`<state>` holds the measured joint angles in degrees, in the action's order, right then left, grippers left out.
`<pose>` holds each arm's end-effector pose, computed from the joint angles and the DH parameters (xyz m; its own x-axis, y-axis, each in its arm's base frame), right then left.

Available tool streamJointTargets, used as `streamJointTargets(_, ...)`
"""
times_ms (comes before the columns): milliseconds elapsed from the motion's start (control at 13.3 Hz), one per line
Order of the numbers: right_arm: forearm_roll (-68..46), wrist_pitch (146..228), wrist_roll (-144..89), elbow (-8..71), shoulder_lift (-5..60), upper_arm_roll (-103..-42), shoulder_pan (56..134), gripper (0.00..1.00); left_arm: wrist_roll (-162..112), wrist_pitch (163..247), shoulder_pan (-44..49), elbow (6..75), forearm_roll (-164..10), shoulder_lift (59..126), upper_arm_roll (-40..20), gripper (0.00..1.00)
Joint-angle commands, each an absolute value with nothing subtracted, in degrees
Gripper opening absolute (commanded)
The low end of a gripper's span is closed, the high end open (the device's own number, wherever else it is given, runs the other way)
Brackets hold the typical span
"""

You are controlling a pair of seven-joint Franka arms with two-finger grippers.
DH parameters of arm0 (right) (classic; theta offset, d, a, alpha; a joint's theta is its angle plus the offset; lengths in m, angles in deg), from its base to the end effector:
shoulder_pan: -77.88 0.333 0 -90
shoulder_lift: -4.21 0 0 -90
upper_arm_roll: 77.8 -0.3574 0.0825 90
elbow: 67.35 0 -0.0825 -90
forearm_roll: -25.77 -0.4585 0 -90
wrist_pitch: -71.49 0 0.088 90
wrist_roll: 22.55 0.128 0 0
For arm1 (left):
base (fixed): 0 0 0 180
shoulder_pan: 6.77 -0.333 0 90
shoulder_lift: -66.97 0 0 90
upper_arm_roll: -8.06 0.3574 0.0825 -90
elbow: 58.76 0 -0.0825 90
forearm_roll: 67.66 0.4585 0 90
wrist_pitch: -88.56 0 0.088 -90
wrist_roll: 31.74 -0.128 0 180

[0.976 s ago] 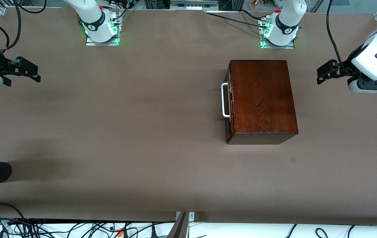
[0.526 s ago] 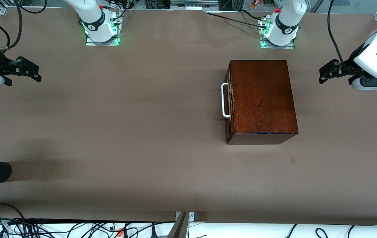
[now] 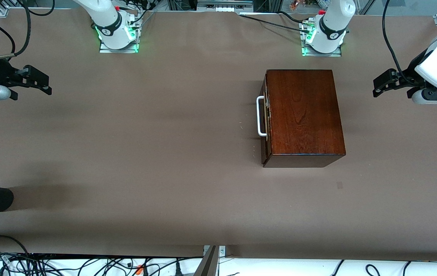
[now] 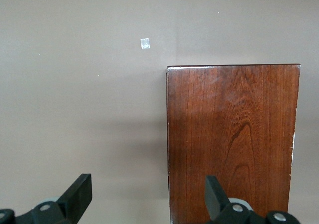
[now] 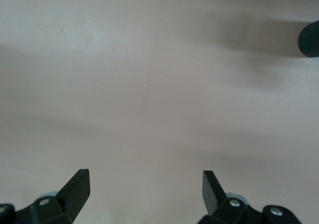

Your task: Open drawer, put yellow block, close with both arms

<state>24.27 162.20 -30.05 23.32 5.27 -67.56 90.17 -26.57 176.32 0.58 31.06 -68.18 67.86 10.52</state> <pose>0.6349 0.0270 0.6281 0.9861 0.1655 -0.0144 0.1651 -0.9860 -0.0250 0.6264 -0.0550 0.6335 0.9986 0.0047 -0.0520 0.0049 -1.0000 0.0037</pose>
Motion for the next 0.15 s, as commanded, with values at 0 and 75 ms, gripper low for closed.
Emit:
streamJointTargets(0, 23.2, 161.1, -30.3, 22.3, 5.4, -67.3, 90.2, 1.0, -27.7, 177.2, 0.9, 32.4, -68.6, 66.5, 10.9, 1.0)
streamJointTargets(75, 23.2, 161.1, -30.3, 22.3, 5.4, -67.3, 90.2, 1.0, -27.7, 177.2, 0.9, 32.3, -68.5, 66.6, 10.9, 1.0)
